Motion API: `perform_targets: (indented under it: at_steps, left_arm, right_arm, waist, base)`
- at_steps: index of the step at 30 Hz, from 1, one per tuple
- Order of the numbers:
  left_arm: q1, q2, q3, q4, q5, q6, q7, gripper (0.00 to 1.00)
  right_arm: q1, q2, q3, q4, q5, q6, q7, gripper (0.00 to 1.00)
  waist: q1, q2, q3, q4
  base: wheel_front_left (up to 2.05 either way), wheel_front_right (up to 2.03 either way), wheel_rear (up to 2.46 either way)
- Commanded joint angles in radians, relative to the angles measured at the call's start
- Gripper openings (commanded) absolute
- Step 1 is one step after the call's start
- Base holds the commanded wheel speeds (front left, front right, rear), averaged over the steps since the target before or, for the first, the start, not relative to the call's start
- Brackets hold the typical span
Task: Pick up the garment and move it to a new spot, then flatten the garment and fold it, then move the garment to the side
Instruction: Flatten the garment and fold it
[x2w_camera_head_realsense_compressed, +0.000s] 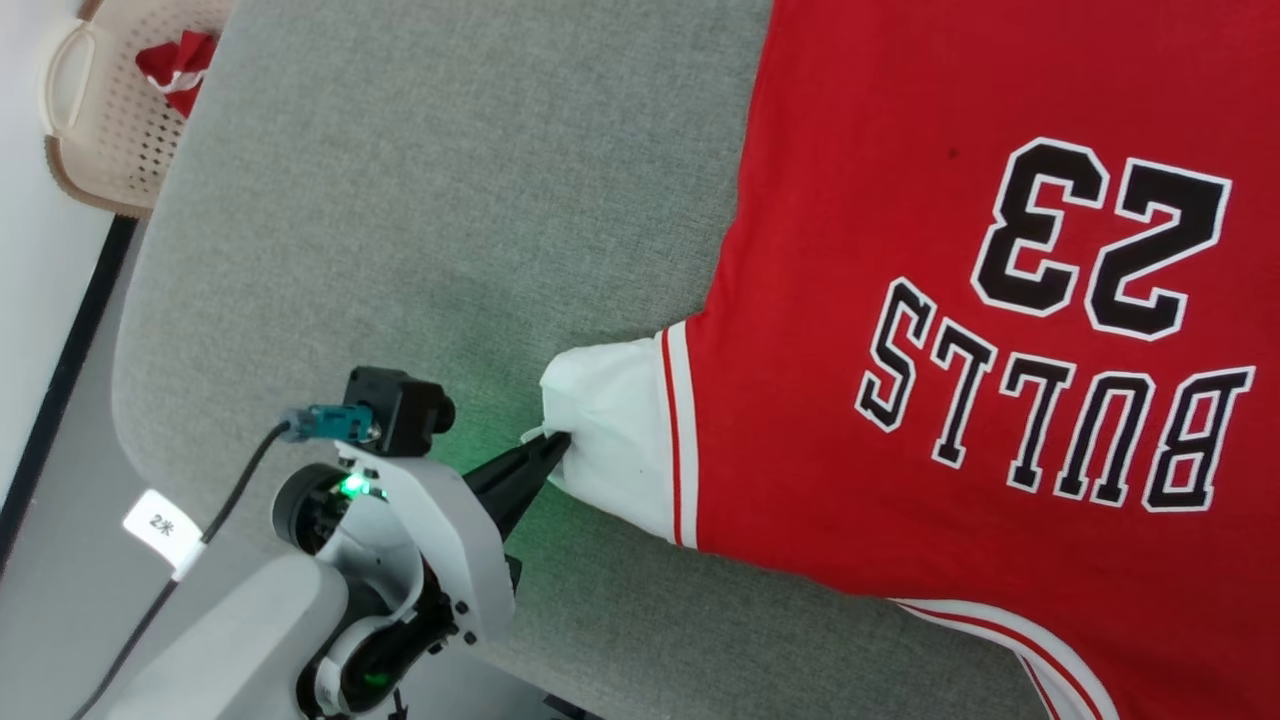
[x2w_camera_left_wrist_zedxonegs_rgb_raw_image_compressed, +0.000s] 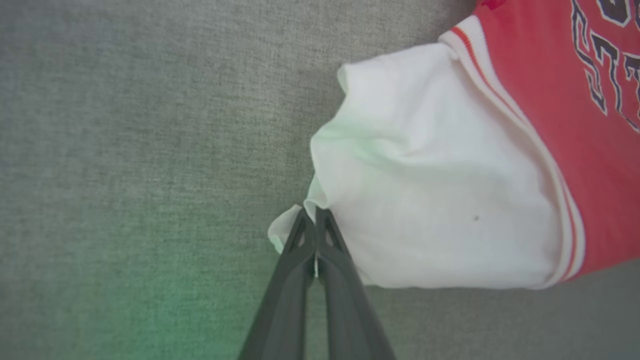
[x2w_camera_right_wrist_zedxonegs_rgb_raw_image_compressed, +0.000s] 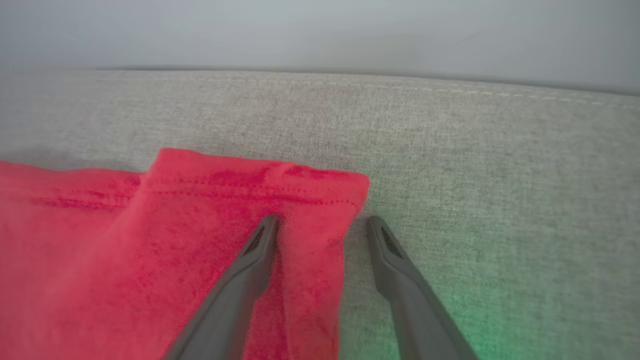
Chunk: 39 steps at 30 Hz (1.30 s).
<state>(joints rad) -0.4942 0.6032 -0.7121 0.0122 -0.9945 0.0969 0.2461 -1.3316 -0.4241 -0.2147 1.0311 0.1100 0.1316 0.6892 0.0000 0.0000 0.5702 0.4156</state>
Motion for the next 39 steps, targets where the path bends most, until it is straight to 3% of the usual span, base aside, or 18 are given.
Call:
perform_targets:
  at_steps: [1, 10, 19, 25, 31, 39]
  left_arm:
    - [0.005, 0.003, -0.007, 0.034, -0.003, 0.005, 0.007, 0.00]
    - [0.012, 0.027, 0.012, 0.061, -0.002, 0.012, -0.009, 0.00]
    - [0.044, 0.096, 0.051, 0.028, -0.016, 0.044, -0.011, 0.00]
    - [0.074, 0.142, 0.069, -0.008, -0.024, 0.069, -0.002, 0.00]
    - [0.106, 0.173, 0.081, -0.034, -0.038, 0.093, 0.006, 0.00]
    - [0.121, 0.193, 0.088, -0.050, -0.045, 0.108, 0.013, 0.00]
  right_arm:
    - [0.078, 0.031, 0.001, 0.082, -0.033, -0.002, 0.050, 0.00]
    - [0.032, 0.059, 0.056, 0.062, -0.087, -0.002, 0.054, 0.00]
    - [0.120, 0.056, 0.256, -0.156, 0.123, -0.002, 0.041, 0.00]
    - [0.338, -0.007, 0.346, -0.456, 0.324, -0.002, 0.106, 0.00]
    - [0.654, -0.055, 0.293, -0.796, 0.433, -0.002, 0.181, 0.00]
    - [1.102, 0.058, 0.099, -1.113, 0.427, -0.002, 0.231, 0.00]
  waist:
    - [0.0000, 0.0000, 0.011, 0.010]
    - [0.0000, 0.0000, -0.017, -0.049]
    - [0.0000, 0.0000, -0.075, -0.179]
    - [0.0000, 0.0000, -0.119, -0.257]
    - [0.0000, 0.0000, -0.155, -0.318]
    - [0.0000, 0.0000, -0.184, -0.357]
  base:
    - [0.00, 0.00, 0.00]
    - [0.00, 0.00, 0.00]
    - [0.00, 0.00, 0.00]
    - [0.00, 0.00, 0.00]
    - [0.00, 0.00, 0.00]
    - [0.00, 0.00, 0.00]
